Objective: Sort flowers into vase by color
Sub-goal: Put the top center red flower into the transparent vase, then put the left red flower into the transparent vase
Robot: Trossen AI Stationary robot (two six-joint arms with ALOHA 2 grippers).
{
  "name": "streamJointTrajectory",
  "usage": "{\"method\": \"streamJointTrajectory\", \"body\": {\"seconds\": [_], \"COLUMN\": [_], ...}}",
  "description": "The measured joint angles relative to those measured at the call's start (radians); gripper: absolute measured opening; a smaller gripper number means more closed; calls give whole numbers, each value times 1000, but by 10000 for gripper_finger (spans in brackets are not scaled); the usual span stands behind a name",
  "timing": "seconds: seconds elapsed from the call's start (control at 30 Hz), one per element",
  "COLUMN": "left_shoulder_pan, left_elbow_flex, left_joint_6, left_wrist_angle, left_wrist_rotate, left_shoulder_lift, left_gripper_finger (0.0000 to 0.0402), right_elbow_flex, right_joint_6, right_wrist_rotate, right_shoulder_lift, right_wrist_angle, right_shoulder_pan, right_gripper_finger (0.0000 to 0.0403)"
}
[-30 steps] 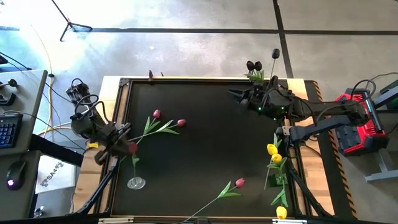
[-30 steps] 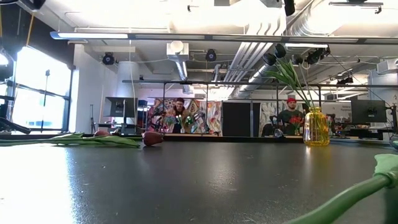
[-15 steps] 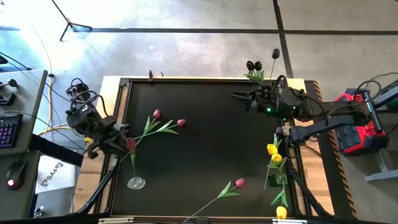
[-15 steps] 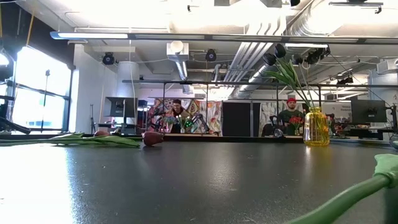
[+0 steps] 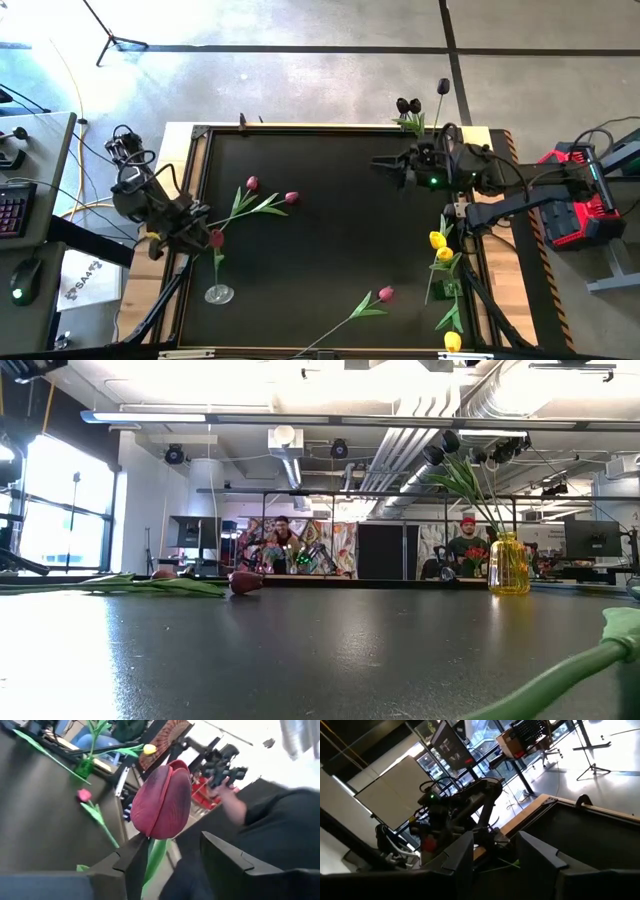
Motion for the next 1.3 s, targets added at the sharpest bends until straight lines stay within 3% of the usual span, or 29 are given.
{"method": "streamJointTrajectory", "body": {"seconds": [0.27,0.57,0.77,1.0,1.13,1.3], "left_shoulder_pan": [0,0,0,0,0,0], "left_elbow_flex": [0,0,0,109,223,298], "left_joint_6": [-69,-250,-229,-25,77,92], "left_wrist_angle": [153,-49,21,-9,-158,-322], "left_wrist_rotate": [11,155,175,-1,-200,-385], "left_shoulder_lift": [-1,2,-4,-41,-60,-61], "left_gripper_finger": [210,212,212,212,211,211], "right_elbow_flex": [0,0,0,0,0,0], "right_joint_6": [3,2,1,3,3,3], "right_wrist_rotate": [-7,-60,-79,-93,-92,-62], "right_shoulder_lift": [0,0,0,0,2,2], "right_wrist_angle": [-25,-28,-42,-42,-42,-42], "right_shoulder_pan": [21,21,21,35,61,103], "right_gripper_finger": [138,138,138,138,138,138]}}
